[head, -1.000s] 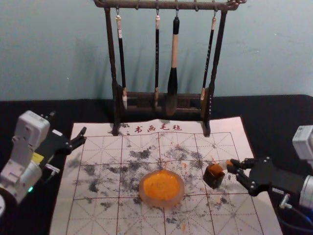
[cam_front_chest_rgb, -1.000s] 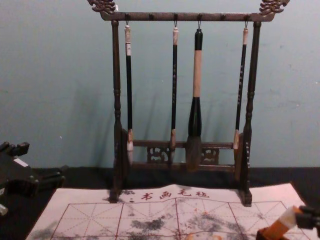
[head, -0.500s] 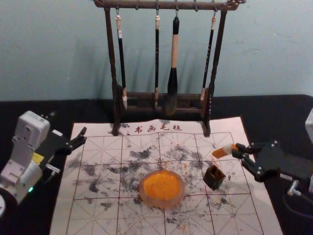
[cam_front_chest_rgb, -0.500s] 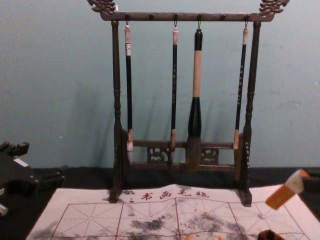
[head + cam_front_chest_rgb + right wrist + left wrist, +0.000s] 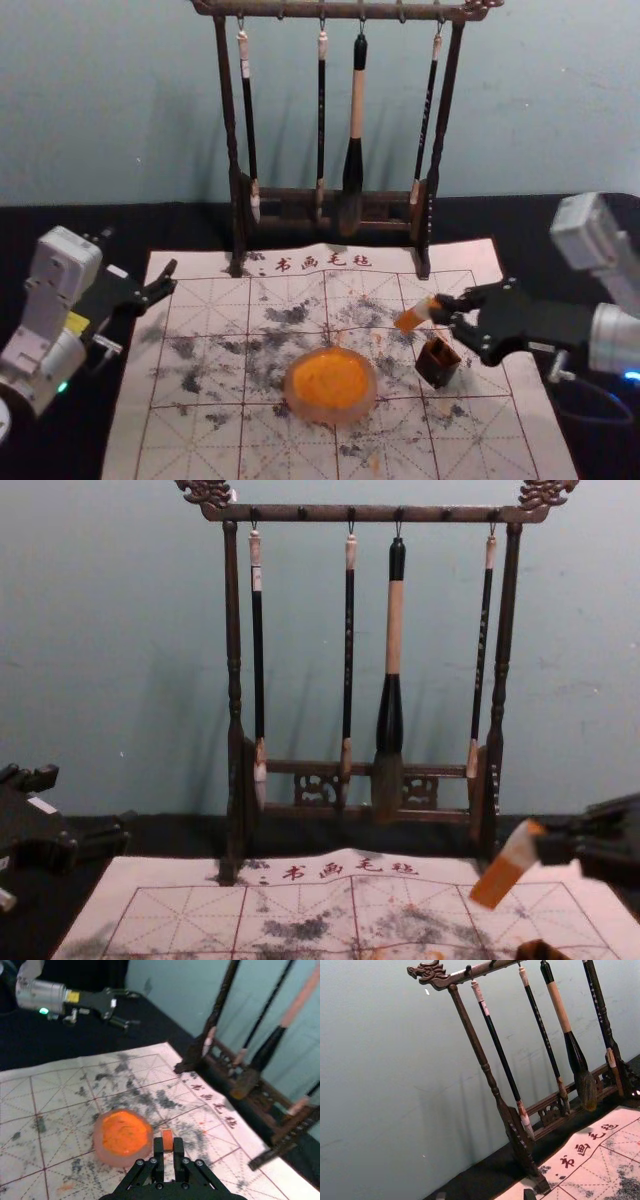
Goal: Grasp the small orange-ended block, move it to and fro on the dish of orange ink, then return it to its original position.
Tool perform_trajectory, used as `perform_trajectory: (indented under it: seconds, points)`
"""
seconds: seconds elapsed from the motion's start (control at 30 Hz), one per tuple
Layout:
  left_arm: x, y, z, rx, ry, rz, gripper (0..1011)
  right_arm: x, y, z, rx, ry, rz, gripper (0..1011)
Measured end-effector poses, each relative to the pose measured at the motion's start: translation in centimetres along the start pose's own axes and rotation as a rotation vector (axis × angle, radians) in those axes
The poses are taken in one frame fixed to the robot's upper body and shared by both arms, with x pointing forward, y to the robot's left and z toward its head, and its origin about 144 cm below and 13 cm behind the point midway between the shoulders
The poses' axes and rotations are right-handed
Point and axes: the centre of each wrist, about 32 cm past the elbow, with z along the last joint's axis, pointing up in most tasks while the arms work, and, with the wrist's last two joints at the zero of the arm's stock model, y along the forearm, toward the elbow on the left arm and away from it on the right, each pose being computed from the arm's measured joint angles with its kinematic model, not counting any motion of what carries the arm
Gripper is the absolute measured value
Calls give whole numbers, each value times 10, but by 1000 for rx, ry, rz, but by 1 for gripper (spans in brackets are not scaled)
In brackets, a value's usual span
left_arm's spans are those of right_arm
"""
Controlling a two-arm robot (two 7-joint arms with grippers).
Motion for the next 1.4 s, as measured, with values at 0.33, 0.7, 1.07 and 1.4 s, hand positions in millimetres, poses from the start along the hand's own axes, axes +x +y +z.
perform_trajectory:
  seconds: [0.33,0.7,1.07,1.4]
  points:
    - [0,0,0,0,0,0,1002,1,30,15,-86,-76,123,80]
    - [0,0,0,0,0,0,1001,-2,55,25,-151,-134,196,80]
    - [0,0,0,0,0,0,1001,-2,71,28,-178,-136,223,80]
    - [0,0,0,0,0,0,1001,-2,81,30,-189,-142,252,80]
